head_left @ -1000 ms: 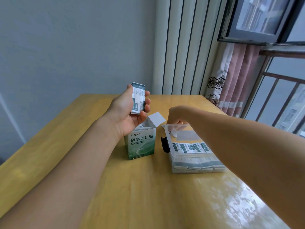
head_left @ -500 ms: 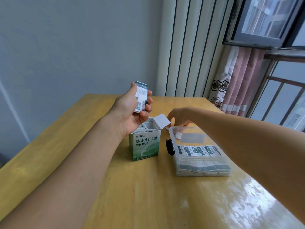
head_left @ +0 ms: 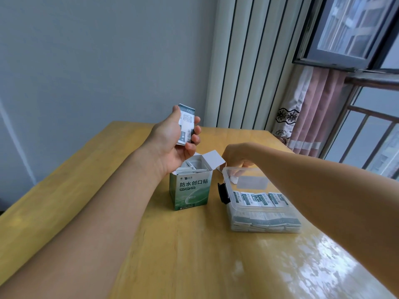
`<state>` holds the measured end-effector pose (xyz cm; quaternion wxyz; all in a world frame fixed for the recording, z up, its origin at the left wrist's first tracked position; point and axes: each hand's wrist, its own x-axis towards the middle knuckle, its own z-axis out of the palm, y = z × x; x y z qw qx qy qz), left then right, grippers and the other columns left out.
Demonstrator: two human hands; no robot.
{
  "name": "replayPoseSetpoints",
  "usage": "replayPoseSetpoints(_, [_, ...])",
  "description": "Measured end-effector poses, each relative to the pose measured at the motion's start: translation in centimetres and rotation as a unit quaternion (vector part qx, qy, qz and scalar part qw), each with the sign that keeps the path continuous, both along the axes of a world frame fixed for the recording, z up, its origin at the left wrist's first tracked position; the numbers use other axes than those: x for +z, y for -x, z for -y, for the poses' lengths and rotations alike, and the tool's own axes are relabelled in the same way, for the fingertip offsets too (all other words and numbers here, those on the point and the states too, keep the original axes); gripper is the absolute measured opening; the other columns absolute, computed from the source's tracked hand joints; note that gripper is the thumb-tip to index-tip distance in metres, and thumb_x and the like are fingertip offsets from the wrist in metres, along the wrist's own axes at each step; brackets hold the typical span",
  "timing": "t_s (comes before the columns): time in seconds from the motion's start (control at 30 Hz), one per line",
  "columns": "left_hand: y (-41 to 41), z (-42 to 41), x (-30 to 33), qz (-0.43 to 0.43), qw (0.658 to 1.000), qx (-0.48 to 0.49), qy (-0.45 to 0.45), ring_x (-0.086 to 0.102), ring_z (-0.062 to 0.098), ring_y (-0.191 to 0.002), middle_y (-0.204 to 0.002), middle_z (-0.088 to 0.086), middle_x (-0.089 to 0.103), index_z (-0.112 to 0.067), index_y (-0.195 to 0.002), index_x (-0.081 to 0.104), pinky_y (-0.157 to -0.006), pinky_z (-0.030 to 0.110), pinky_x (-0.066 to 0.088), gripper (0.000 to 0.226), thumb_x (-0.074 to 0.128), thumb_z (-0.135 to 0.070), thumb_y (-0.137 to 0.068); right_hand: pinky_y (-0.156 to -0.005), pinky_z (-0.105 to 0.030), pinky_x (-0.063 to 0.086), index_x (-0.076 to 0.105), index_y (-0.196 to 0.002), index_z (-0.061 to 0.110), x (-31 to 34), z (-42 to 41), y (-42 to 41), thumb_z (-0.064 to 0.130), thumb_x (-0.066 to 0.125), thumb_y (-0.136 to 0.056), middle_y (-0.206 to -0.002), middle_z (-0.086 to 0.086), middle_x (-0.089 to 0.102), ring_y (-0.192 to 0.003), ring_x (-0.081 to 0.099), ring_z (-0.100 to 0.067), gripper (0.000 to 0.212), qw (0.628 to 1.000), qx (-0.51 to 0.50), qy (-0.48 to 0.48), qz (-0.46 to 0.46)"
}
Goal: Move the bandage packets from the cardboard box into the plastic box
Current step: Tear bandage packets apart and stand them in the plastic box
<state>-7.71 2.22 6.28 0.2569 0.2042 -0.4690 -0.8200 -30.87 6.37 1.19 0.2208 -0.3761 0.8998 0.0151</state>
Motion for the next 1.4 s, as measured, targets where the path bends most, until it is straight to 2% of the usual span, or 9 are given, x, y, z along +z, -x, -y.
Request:
replayPoseSetpoints(0.17, [0.2, 0.0, -0.2, 0.003, 1.000, -0.008, 0.004, 0.049, 0.008, -0.047, -0.063, 0.001, 0.058, -0.010, -0.102, 0.064, -0.033, 0.014, 0.033, 0.053, 0.033, -0.054, -0.105, -0.096, -0.038, 0.051, 0.029, -0.152, 0.031, 0.6, -1.3, 1.2, 0.005, 0.081, -0.079, -0.147, -0.009, 0.042, -0.126, 0.052, -0.034, 0.093, 0.989, 0.131, -0.073, -0.004])
replayPoseSetpoints(0.4, [0.6, 0.0, -0.4, 0.011, 1.000, -0.008, 0.017, 0.049, 0.008, -0.047, -0.064, 0.001, 0.059, -0.010, -0.105, 0.064, -0.032, 0.015, 0.034, 0.053, 0.034, -0.054, -0.105, -0.086, -0.030, 0.048, 0.037, -0.146, 0.031, 0.2, -0.8, 3.1, 0.012, 0.077, -0.083, -0.130, -0.004, 0.049, -0.106, 0.053, -0.024, 0.077, 0.968, 0.217, -0.110, -0.063])
replayPoseSetpoints(0.5, [0.8, -0.1, -0.6, 0.019, 1.000, -0.009, 0.022, 0.049, 0.008, -0.047, -0.065, 0.001, 0.059, -0.010, -0.104, 0.064, -0.032, 0.015, 0.034, 0.053, 0.034, -0.054, -0.105, -0.091, -0.037, 0.056, 0.048, -0.139, 0.029, 0.0, -0.2, 3.7, 0.009, 0.075, -0.082, -0.128, -0.010, 0.055, -0.110, 0.059, -0.031, 0.066, 0.972, 0.209, -0.097, -0.051])
replayPoseSetpoints(0.73, [0.8, -0.1, -0.7, 0.021, 0.999, -0.017, 0.019, 0.049, 0.008, -0.046, -0.064, 0.001, 0.058, -0.010, -0.103, 0.064, -0.032, 0.015, 0.034, 0.053, 0.033, -0.053, -0.105, -0.068, -0.027, 0.060, 0.072, -0.100, 0.022, -0.3, -1.3, 4.0, 0.005, 0.070, -0.088, -0.108, -0.003, 0.067, -0.095, 0.068, -0.025, 0.021, 0.985, 0.138, 0.092, 0.043])
replayPoseSetpoints(0.83, [0.9, -0.3, -0.7, 0.019, 1.000, -0.017, 0.017, 0.049, 0.008, -0.046, -0.063, 0.001, 0.058, -0.010, -0.103, 0.063, -0.033, 0.015, 0.034, 0.054, 0.032, -0.053, -0.106, -0.066, -0.024, 0.057, 0.072, -0.089, 0.023, -0.6, -2.6, 3.5, 0.005, 0.066, -0.091, -0.096, -0.001, 0.072, -0.088, 0.069, -0.022, 0.019, 0.974, 0.109, 0.188, 0.061])
replayPoseSetpoints(1.0, [1.0, -0.4, -1.2, 0.030, 0.999, 0.005, 0.018, 0.049, 0.009, -0.046, -0.062, 0.001, 0.059, -0.010, -0.103, 0.064, -0.034, 0.014, 0.034, 0.053, 0.032, -0.052, -0.106, -0.065, -0.027, 0.056, 0.069, -0.110, 0.004, 2.4, -5.1, 1.7, 0.012, 0.064, -0.094, -0.099, -0.011, 0.072, -0.080, 0.067, -0.019, 0.018, 0.870, 0.027, 0.364, 0.332])
replayPoseSetpoints(1.2, [1.7, -1.7, -1.6, 0.020, 0.999, 0.017, 0.030, 0.047, 0.010, -0.047, -0.066, 0.001, 0.054, -0.011, -0.100, 0.065, -0.035, 0.016, 0.034, 0.054, 0.038, -0.058, -0.102, -0.057, -0.024, 0.048, 0.067, -0.112, -0.005, 4.9, -9.5, -3.9, 0.005, 0.071, -0.087, -0.085, -0.009, 0.059, -0.065, 0.053, -0.013, 0.027, 0.736, -0.008, 0.511, 0.444])
replayPoseSetpoints(1.3, [2.0, -3.3, -1.5, -0.031, 0.997, -0.013, 0.075, 0.045, 0.009, -0.053, -0.070, -0.002, 0.051, -0.014, -0.103, 0.060, -0.038, 0.016, 0.034, 0.046, 0.057, -0.058, -0.092, -0.052, -0.021, 0.044, 0.072, -0.105, -0.006, 5.2, -11.1, -6.8, 0.012, 0.068, -0.092, -0.071, -0.004, 0.053, -0.061, 0.048, -0.012, 0.023, 0.726, -0.012, 0.524, 0.445])
replayPoseSetpoints(1.4, [2.2, -4.6, -1.5, -0.036, 0.988, -0.004, 0.149, 0.045, 0.008, -0.056, -0.073, -0.002, 0.055, -0.010, -0.103, 0.064, -0.039, 0.017, 0.035, 0.029, 0.071, -0.036, -0.090, -0.054, -0.021, 0.043, 0.076, -0.098, -0.002, 5.5, -12.0, -8.7, 0.020, 0.068, -0.092, -0.069, -0.003, 0.054, -0.062, 0.047, -0.012, 0.024, 0.751, -0.002, 0.510, 0.420])
